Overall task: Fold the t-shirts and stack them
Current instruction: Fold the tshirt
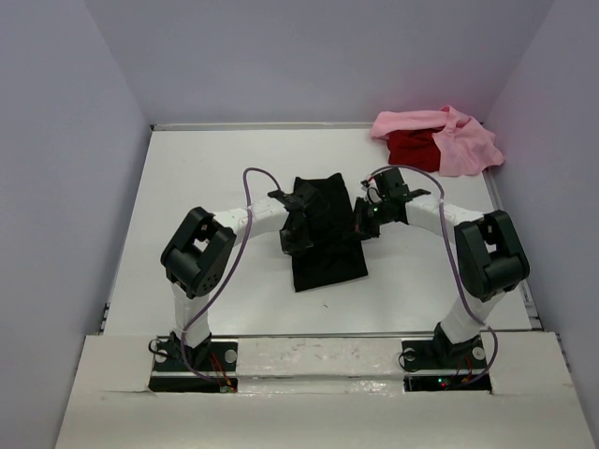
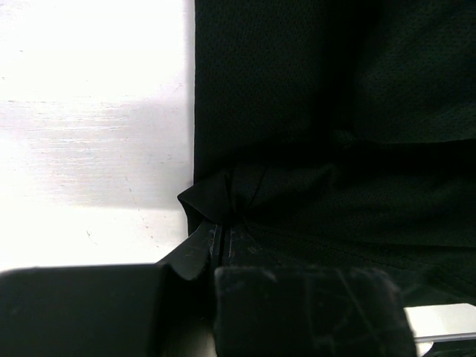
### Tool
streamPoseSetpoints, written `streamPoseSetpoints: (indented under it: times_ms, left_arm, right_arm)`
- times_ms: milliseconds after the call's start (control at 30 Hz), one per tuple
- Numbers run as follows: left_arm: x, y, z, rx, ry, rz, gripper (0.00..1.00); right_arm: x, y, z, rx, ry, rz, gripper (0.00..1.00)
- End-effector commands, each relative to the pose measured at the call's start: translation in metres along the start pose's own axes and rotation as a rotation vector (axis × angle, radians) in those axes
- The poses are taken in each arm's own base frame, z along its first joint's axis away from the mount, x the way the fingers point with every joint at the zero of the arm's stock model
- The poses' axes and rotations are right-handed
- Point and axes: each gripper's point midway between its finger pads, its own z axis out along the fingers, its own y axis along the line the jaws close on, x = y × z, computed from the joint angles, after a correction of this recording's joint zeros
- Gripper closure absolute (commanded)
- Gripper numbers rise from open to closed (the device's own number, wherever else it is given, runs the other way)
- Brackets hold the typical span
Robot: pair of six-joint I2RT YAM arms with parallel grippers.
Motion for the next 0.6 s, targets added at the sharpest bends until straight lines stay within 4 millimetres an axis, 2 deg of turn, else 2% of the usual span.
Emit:
streamPoseSetpoints:
  times_ms: [0,67,100,267,333,567]
  left_arm:
    - [-0.007,0.009,-0.013,-0.03,-0.023,0.011,1.0]
    - [-0.009,0.009,-0.015,-0.03,-0.028,0.008,1.0]
    - [-0.01,0.009,-0.015,-0.029,-0.031,0.007,1.0]
    - [-0.018,0.008,-0.021,-0.029,-0.045,-0.004,1.0]
    - [-0.022,0.007,-0.025,-0.024,-0.058,-0.006,1.0]
    - [-0.032,0.011,-0.034,-0.029,-0.078,-0.03,1.0]
  right_arm:
    - [-0.027,0.023,-0.009,-0.004,-0.057,-0.056,1.0]
    - [-0.036,0.029,-0.014,0.012,-0.067,-0.075,1.0]
    - [-0.032,0.024,-0.015,0.044,-0.042,-0.057,1.0]
    - [-0.039,0.008,-0.013,0.13,-0.055,-0.085,1.0]
    - [-0.04,0.002,-0.01,0.147,-0.05,-0.093,1.0]
    - [-0.042,-0.038,0.021,0.235,-0.042,-0.084,1.0]
